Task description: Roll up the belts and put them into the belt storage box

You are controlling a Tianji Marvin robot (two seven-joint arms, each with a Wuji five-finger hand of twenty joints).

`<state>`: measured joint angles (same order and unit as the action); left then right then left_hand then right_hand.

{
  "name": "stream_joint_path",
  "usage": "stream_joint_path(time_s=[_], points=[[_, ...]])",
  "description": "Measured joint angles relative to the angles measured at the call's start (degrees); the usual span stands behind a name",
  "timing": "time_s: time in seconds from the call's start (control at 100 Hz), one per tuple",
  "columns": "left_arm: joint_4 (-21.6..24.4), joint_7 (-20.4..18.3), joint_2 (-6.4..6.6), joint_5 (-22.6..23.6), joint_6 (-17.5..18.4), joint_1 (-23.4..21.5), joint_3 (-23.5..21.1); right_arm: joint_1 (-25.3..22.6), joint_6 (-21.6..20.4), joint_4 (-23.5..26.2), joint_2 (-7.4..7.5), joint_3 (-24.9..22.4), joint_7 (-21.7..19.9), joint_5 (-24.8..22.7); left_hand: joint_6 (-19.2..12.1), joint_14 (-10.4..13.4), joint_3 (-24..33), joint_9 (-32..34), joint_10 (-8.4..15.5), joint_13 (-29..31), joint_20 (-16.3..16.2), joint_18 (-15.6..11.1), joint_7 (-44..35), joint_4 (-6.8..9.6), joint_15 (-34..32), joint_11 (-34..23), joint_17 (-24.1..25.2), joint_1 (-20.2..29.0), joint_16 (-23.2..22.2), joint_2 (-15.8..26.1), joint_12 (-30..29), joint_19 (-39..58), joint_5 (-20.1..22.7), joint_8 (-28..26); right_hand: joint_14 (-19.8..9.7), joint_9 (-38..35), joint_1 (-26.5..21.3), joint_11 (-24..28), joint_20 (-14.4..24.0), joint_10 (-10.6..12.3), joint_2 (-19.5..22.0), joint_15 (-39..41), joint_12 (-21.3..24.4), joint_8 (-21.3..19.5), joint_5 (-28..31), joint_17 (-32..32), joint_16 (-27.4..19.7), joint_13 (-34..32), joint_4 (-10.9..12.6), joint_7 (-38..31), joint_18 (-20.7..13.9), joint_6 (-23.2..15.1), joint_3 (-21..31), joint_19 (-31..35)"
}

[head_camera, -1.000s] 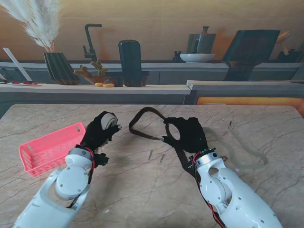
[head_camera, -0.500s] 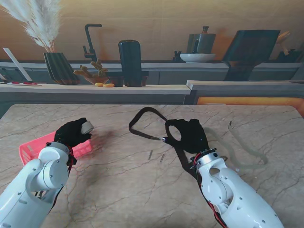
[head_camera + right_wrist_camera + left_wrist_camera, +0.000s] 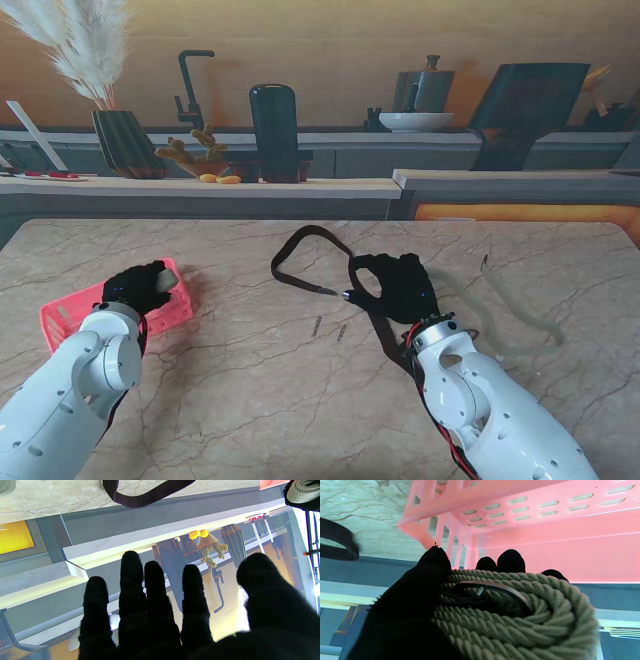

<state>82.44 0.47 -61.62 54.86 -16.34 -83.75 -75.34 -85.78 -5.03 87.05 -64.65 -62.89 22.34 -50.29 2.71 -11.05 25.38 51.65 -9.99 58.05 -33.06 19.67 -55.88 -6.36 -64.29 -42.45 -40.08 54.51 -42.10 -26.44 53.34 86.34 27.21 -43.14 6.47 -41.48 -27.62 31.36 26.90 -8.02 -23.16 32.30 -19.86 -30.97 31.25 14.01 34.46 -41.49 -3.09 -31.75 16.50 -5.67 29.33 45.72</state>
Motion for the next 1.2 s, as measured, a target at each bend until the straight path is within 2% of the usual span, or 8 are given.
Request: stream_joint_path(time_s=[0.19, 0.34, 0.46, 0.71, 0.86, 1.12, 1.14, 1.2], points=[[-4.33, 0.10, 0.50, 1.75, 1.44, 2.88, 1.85, 0.10, 0.54, -0.04, 0.00, 0.08, -0.40, 0.18, 0.00, -0.16, -0.60, -0.58, 0.90, -0.89, 0.00, 0.00, 0.00, 0.00, 0.40, 0.00, 0.01, 0.02, -0.32, 0.56, 0.00, 0.00, -0.48, -0.03, 0.00, -0.01, -0.04, 0.00, 0.01, 0.00, 0.00, 0.01, 0.00, 0.00, 0.00, 0.00, 0.01, -0.01, 0.00, 0.00, 0.00, -0.01, -0.01, 0.00], [-9.30, 4.54, 0.70, 2.40, 4.50, 5.23, 3.59, 0.16, 0.67, -0.09, 0.01, 0.13, -0.51, 0.18, -0.12, -0.16, -0.78, -1.10, 1.72, -1.53, 0.00, -0.24, -0.07, 0.00, 1.43, 0.00, 0.74, 0.02, -0.46, 1.11, 0.00, -0.01, -1.26, -0.03, 0.00, -0.02, -0.05, 0.00, 0.01, 0.00, 0.00, 0.01, 0.00, 0.00, 0.00, 0.00, 0.01, -0.01, 0.00, 0.00, 0.00, -0.10, -0.62, 0.00], [-11.76, 5.34, 0.89, 3.69, 5.33, 6.64, 4.68, 0.20, 0.85, -0.14, 0.01, 0.20, -0.52, 0.19, -0.62, -0.09, -1.32, -1.58, 2.16, -3.79, 0.00, -0.52, -0.41, 0.00, 3.16, 0.26, 2.12, 0.02, -0.47, 1.70, -0.05, -0.39, -2.09, 0.01, 0.00, -0.13, -0.05, 0.00, 0.01, 0.00, 0.00, 0.01, 0.00, 0.00, 0.00, 0.00, 0.01, -0.01, 0.00, 0.00, 0.00, -0.12, -0.63, -0.01], [-16.46, 9.41, 1.01, 2.98, 5.35, 9.11, 7.66, 0.31, 0.90, -0.28, 0.02, 0.34, -0.64, 0.33, -0.73, -0.05, -2.74, -6.22, 2.75, -6.87, -0.04, -1.17, -1.45, 0.01, 5.42, -0.46, 5.13, -0.02, -0.49, 3.02, -1.46, -1.68, -4.89, 0.92, -0.01, -0.34, -0.05, 0.00, 0.01, 0.00, 0.00, 0.02, 0.00, 0.00, 0.02, 0.00, 0.01, -0.01, 1.14, 0.00, 0.00, -0.19, -0.66, -0.01], [-17.79, 9.56, 0.73, -1.29, 3.65, 10.01, 9.24, 0.36, 0.91, -0.51, 0.01, 0.41, -0.56, 0.34, -0.73, -0.27, -3.53, -8.52, 2.75, -9.69, -0.48, -1.21, -1.46, 0.14, 7.15, -0.57, 8.42, -0.32, -0.49, 3.22, -3.09, -3.28, -7.14, 1.75, -0.01, -0.34, -0.05, 0.00, 0.01, 0.00, 0.01, 0.03, 0.00, 0.00, 0.02, 0.00, 0.02, -0.01, 1.15, 0.00, 0.00, -0.20, -1.25, -0.01], [-20.15, 9.61, -0.24, -3.88, 1.48, 11.23, 10.97, 0.34, 1.01, -0.71, -0.01, 0.39, -0.24, 0.32, 0.84, -2.37, -5.56, -15.78, 1.83, -16.81, -3.64, -1.06, 3.03, 0.35, 11.28, -1.05, 15.91, -6.83, -0.70, 8.63, -9.43, -6.98, -8.73, 1.77, -0.02, -0.34, -0.05, 0.00, 0.01, 0.00, 0.01, 0.11, 0.00, 0.00, 0.03, -0.01, 0.03, -0.01, 1.15, 0.00, 0.00, -0.20, -1.26, -0.01], [-20.33, 9.62, -0.29, -3.88, 1.40, 11.29, 11.05, 0.34, 1.03, -0.72, -0.01, 0.38, -0.22, 0.32, 1.00, -2.50, -6.08, -15.54, 1.78, -17.31, -3.73, -1.06, 3.56, 1.35, 11.69, -1.05, 16.36, -7.43, -0.97, 9.25, -9.48, -7.31, -8.72, 1.77, -0.02, -0.34, -0.05, 0.00, 0.01, 0.00, 0.01, 0.11, 0.00, 0.00, 0.03, -0.01, 0.04, 0.00, 1.15, 0.00, 0.00, -0.21, -1.26, -0.01], [-20.75, 9.69, -0.42, -3.92, 1.18, 11.35, 11.10, 0.34, 1.05, -0.77, -0.02, 0.38, -0.13, 0.35, 1.47, -2.79, -9.04, -17.49, 1.53, -18.68, -4.55, -1.04, 5.61, 1.50, 12.32, -0.21, 17.51, -8.23, -1.15, 10.64, -9.97, -8.11, -9.50, 1.77, -0.03, -0.34, -0.05, 0.00, 0.01, 0.00, 0.01, 0.55, 0.00, 0.00, 0.03, -0.01, 0.04, -0.01, 1.15, 0.00, 0.00, -0.21, -1.26, -0.01]])
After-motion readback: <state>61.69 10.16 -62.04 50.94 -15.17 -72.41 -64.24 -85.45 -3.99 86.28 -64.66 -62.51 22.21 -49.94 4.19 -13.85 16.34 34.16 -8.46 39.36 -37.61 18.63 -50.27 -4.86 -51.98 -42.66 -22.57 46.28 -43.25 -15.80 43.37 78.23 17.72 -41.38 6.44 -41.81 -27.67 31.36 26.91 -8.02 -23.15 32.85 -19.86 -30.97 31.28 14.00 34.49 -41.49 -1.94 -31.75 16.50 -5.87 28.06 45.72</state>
